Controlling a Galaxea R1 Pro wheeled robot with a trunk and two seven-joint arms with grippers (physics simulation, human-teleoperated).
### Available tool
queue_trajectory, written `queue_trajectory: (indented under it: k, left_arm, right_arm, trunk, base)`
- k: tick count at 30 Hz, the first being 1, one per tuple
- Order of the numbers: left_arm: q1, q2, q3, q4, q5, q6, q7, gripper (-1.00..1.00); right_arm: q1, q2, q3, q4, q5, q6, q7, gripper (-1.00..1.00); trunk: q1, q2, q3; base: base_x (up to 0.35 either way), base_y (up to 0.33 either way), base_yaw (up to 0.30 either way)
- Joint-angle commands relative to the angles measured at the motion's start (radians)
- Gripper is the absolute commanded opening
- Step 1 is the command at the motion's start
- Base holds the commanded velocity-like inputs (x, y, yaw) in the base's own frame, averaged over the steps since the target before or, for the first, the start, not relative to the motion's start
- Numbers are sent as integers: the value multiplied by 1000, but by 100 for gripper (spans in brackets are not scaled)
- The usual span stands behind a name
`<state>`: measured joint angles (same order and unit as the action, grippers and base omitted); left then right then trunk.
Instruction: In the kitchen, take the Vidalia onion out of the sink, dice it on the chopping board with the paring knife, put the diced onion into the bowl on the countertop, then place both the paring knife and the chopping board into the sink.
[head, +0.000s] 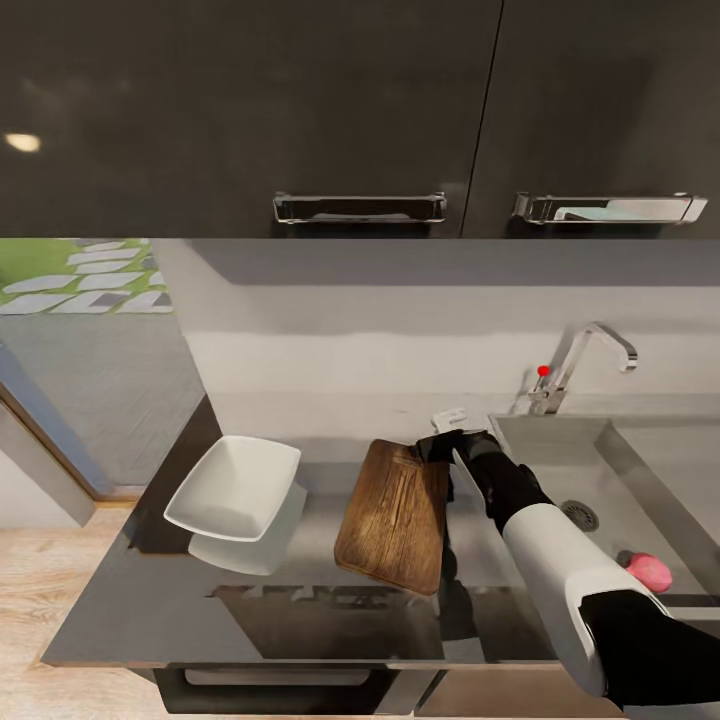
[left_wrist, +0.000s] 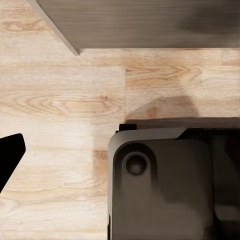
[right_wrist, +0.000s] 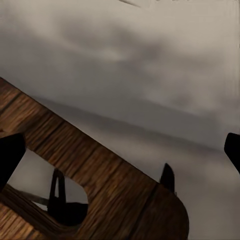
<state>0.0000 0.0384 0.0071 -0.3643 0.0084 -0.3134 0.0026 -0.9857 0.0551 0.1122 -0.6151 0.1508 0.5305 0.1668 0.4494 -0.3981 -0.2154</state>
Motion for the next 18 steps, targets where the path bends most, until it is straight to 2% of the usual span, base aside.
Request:
queue_trajectory:
  k: [1, 5, 18]
  left_arm:
    - [0, 0, 1, -1, 1, -2, 0, 100]
    - [0, 0, 1, -1, 1, -2, 0, 100]
    - [0, 0, 1, -1, 1, -2, 0, 100]
  right_arm:
    - [-1, 0, 3, -2, 11, 5, 7, 100]
    - [-1, 0, 14, -2, 10, 5, 7, 100]
    - [-1, 0, 15, 2, 10, 5, 7, 100]
  trunk:
    - [1, -2, -2]
    - [1, -2, -2]
    - [1, -2, -2]
  base:
    - [0, 0, 0]
    - [-23, 0, 0]
    - [-21, 0, 0]
